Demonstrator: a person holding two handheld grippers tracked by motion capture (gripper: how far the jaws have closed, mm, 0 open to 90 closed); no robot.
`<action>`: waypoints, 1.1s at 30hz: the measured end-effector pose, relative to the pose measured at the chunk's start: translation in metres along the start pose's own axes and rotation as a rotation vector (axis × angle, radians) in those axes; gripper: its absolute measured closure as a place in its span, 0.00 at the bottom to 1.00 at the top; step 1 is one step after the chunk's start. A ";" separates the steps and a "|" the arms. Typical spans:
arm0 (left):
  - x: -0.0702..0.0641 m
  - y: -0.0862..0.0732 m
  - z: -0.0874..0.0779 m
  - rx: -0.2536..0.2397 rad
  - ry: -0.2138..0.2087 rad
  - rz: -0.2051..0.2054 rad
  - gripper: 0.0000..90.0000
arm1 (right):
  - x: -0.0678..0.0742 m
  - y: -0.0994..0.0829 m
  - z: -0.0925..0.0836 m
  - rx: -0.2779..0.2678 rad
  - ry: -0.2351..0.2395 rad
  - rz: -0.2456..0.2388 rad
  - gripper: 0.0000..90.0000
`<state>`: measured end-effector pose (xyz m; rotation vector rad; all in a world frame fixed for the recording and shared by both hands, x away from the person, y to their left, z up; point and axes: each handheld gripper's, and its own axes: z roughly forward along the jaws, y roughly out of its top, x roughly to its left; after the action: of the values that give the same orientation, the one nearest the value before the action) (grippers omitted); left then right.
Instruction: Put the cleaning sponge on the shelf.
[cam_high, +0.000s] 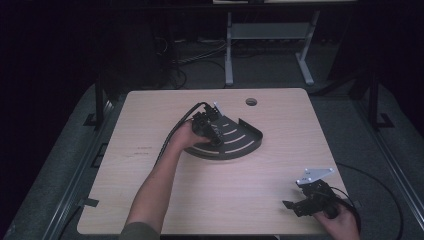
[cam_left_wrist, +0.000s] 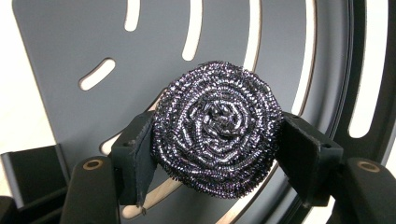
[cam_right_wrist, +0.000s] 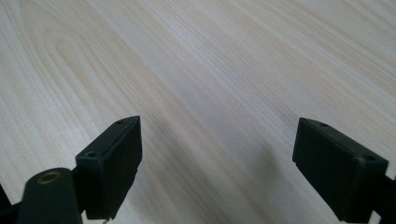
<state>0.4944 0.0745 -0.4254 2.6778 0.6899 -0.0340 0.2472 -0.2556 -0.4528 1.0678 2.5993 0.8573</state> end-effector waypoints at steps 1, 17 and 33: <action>0.000 0.000 0.001 -0.001 -0.001 0.000 0.37 | 0.000 0.000 0.000 0.000 0.001 0.001 0.17; 0.001 0.000 0.004 0.013 -0.011 -0.015 0.35 | 0.000 0.000 -0.002 -0.005 0.000 -0.003 0.17; 0.001 -0.003 -0.009 -0.011 0.005 -0.015 0.32 | 0.000 0.001 -0.001 -0.003 -0.001 0.001 0.17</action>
<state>0.4933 0.0805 -0.4177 2.6634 0.7099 -0.0277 0.2476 -0.2557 -0.4514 1.0692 2.5967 0.8603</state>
